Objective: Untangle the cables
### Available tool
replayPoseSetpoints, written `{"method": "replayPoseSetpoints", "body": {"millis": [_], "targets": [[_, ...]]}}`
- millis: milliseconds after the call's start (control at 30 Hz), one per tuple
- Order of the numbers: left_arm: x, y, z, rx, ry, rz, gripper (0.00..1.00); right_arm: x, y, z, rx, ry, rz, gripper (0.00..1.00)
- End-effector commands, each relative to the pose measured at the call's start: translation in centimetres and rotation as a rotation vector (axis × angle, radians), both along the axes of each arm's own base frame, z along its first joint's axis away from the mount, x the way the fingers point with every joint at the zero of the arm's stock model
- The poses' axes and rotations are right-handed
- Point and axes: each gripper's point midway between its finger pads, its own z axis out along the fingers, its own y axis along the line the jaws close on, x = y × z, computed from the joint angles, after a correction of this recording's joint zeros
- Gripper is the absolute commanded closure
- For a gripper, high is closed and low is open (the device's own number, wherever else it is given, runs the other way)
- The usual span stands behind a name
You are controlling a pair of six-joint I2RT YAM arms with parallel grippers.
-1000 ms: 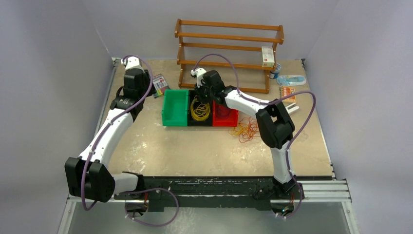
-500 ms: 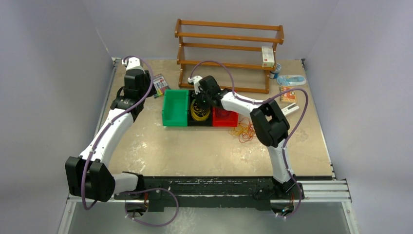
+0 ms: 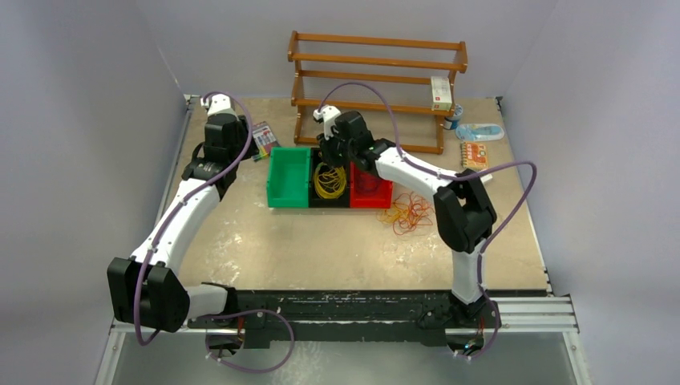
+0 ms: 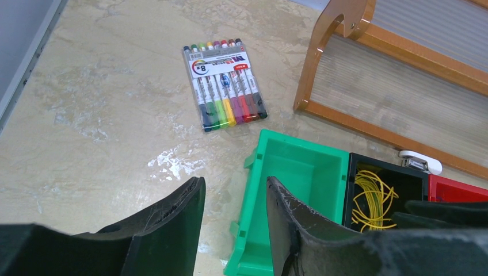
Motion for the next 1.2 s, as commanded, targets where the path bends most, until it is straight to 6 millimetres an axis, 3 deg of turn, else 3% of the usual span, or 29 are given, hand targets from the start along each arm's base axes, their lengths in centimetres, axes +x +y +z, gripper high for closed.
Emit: {"method": "replayPoseSetpoints", "body": {"millis": [0, 300, 567, 667, 867, 1067, 1167], "targets": [[0.6, 0.0, 1.3, -0.021, -0.054, 0.005, 0.57, 0.6, 0.1, 4.4, 0.057, -0.098, -0.010, 0.68], [0.7, -0.5, 1.3, -0.029, -0.056, -0.027, 0.54, -0.5, -0.6, 7.5, 0.134, -0.141, -0.043, 0.61], [1.2, -2.8, 2.7, -0.055, -0.098, -0.107, 0.53, -1.3, -5.1, 9.9, 0.197, -0.185, -0.229, 0.60], [0.9, -5.4, 3.6, -0.035, -0.125, -0.161, 0.52, -1.7, -7.7, 9.8, 0.244, -0.174, -0.318, 0.60], [0.0, -12.2, 3.0, -0.032, -0.112, -0.294, 0.52, -2.8, -13.6, 8.5, 0.325, -0.087, -0.483, 0.62], [-0.6, -19.2, 2.7, -0.030, -0.101, -0.470, 0.52, -6.0, -17.8, 5.8, 0.282, 0.018, -0.614, 0.63], [-0.3, -21.4, 2.2, -0.054, -0.090, -0.538, 0.53, -7.7, -19.3, 3.5, 0.268, 0.081, -0.706, 0.63]]}}
